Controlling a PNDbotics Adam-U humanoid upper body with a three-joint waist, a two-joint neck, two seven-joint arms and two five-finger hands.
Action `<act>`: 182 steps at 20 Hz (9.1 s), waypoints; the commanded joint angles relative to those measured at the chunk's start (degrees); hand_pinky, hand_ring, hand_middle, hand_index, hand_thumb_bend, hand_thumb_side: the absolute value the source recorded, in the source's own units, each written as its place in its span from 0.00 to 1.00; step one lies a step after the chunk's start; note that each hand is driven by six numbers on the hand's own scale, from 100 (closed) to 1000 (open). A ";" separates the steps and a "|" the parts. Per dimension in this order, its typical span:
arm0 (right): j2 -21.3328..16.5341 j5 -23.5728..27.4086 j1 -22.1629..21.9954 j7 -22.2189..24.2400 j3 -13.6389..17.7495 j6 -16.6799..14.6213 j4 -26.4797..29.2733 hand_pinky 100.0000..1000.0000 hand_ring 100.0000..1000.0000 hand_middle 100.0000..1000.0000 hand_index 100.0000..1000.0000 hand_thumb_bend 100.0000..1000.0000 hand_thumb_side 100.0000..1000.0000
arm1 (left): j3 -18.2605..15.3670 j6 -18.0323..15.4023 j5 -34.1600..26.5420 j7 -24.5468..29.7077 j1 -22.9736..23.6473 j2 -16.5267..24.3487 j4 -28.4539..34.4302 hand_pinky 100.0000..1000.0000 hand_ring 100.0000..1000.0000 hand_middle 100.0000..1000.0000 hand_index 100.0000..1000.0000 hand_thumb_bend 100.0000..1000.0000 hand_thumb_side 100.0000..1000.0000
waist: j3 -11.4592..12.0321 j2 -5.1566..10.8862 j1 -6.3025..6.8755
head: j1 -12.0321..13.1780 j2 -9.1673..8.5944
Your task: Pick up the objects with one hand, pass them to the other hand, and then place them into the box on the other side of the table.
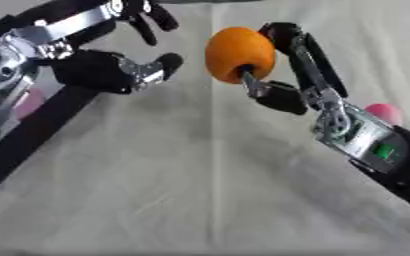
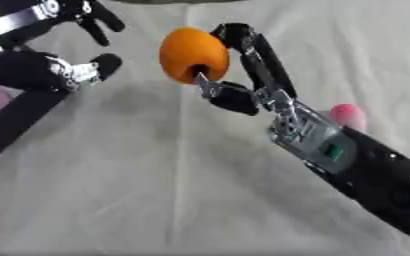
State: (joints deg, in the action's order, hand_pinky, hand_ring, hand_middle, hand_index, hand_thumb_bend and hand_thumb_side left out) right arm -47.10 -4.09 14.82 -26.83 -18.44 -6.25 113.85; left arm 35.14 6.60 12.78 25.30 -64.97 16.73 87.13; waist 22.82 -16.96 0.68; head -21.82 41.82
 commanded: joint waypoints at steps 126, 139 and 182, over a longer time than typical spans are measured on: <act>5.34 -15.77 -3.77 -0.72 -1.80 0.31 0.74 0.75 0.84 0.79 0.83 0.29 0.42 | -21.17 0.66 12.51 -11.24 8.35 20.29 -21.93 0.79 0.51 0.38 0.33 0.00 0.00 | -4.33 0.49 -0.94 | 11.60 -1.96; 6.60 -16.72 -3.58 -0.87 -2.28 1.07 0.74 0.75 0.84 0.79 0.83 0.29 0.42 | -23.80 -1.67 19.07 -13.11 8.11 18.63 -31.92 0.83 0.57 0.48 0.54 0.08 0.00 | -5.95 -0.05 -1.36 | 15.03 -2.19; 4.30 -27.47 -23.56 -0.03 0.92 4.56 0.74 0.78 0.85 0.79 0.82 0.46 0.21 | -21.91 7.04 -11.68 -19.06 12.44 22.83 2.99 0.99 0.60 0.60 0.70 0.00 0.54 | -13.09 7.48 -1.50 | 4.56 2.29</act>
State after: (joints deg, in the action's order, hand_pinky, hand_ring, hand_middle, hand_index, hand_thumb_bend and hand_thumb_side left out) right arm -42.28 -30.56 -8.75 -26.62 -18.34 -2.32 113.57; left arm 14.52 13.56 2.26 7.14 -51.81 37.37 88.89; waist 9.64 -11.39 -0.05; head -17.66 44.21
